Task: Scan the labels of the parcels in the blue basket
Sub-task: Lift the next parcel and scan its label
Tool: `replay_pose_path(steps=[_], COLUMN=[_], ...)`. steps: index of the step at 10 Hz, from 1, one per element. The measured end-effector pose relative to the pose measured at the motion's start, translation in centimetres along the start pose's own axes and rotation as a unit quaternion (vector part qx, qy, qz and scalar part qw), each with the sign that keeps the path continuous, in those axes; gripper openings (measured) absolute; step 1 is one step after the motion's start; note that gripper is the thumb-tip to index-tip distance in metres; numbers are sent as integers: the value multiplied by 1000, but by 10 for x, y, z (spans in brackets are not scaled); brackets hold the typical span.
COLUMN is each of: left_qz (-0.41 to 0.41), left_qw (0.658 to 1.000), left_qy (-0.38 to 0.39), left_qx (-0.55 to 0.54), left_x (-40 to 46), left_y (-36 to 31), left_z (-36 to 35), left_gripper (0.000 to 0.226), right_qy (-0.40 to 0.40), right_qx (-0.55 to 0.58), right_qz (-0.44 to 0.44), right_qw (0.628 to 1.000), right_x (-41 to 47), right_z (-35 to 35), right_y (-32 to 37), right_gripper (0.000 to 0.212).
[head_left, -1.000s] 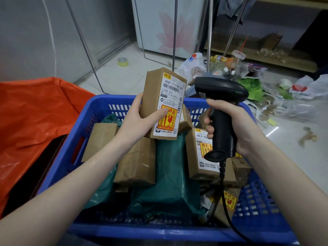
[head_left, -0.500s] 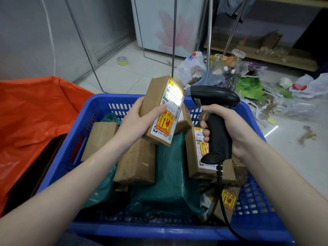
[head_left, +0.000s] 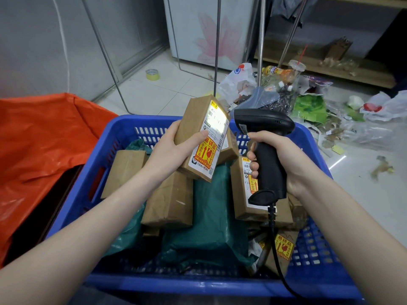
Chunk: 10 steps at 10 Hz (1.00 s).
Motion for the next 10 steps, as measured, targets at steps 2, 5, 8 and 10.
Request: replay_pose_path(steps=[2, 5, 8, 10], left_qz=[0, 0, 9, 13], left_qw=[1000, 1000, 1000, 1000], left_qy=[-1, -5, -20, -21], left_qx=[0, 10, -6, -1], left_x=[1, 3, 2, 2], left_y=[1, 3, 4, 4], left_z=[0, 0, 3, 4], left_gripper=[59, 58, 50, 49], right_qy=[0, 6, 16, 23], right_qx=[0, 0, 3, 17], right_qz=[-8, -8, -22, -32], right_qw=[1000, 1000, 1000, 999], right_x=[0, -2, -2, -1], right_z=[0, -2, -3, -4], right_y=[-1, 0, -1, -2], right_gripper=[26, 29, 29, 29])
Point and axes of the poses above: each hand's wrist, its own x-axis towards the middle knuckle, its own z-axis out of the back of the hand, y = z × x, the point moved 6 cm from there along x, towards the middle knuckle, and after that the axes turned 3 degrees about -x, right-handed, at the moved point
